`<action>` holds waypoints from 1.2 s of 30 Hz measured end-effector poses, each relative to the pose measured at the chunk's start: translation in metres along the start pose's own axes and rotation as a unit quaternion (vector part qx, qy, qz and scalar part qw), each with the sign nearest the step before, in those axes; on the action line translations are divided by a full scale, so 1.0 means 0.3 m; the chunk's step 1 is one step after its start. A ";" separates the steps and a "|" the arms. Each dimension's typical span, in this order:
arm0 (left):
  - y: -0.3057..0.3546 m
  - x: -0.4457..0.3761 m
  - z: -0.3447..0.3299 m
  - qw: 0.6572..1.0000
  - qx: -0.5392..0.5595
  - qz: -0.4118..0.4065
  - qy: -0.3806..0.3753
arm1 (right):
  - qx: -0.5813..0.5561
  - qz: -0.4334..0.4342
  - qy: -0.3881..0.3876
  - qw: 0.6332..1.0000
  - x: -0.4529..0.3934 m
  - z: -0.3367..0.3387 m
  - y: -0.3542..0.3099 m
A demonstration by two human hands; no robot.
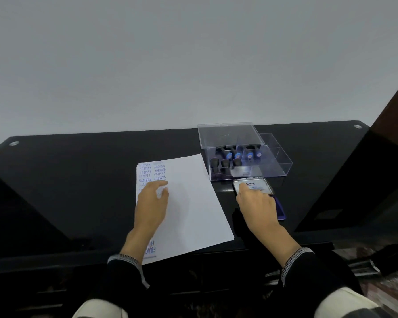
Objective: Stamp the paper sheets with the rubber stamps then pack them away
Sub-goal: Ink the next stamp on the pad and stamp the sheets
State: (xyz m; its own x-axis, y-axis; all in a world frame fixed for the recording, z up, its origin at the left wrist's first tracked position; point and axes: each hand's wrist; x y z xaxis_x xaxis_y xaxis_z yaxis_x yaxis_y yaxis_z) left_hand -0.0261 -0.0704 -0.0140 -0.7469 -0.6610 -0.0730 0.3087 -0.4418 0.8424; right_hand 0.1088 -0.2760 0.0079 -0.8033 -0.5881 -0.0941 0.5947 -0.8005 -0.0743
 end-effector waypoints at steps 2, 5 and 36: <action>-0.040 -0.010 0.047 0.999 -0.047 0.022 0.008 | -0.010 -0.013 -0.018 1.000 0.003 -0.010 0.007; -0.101 -0.014 0.092 0.991 -0.123 0.038 0.017 | -0.065 -0.045 0.004 0.997 -0.009 -0.043 0.035; -0.167 0.015 0.089 0.971 -0.239 0.021 0.009 | -0.079 -0.038 0.028 0.996 -0.005 -0.032 0.045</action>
State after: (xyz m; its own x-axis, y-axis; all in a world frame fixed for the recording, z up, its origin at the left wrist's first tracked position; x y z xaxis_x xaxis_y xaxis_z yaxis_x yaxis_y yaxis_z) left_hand -0.0606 -0.0351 -0.0423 -0.7182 -0.6936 -0.0566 0.5802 -0.6417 0.5015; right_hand 0.1183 -0.2849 -0.0025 -0.8460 -0.5153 -0.1367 0.5330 -0.8119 -0.2383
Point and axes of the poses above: each hand's wrist, its own x-axis away from the middle knuckle, its own z-axis out of the back of the hand, y = z × x, and after that the axes turned 10 degrees about -y, right-handed
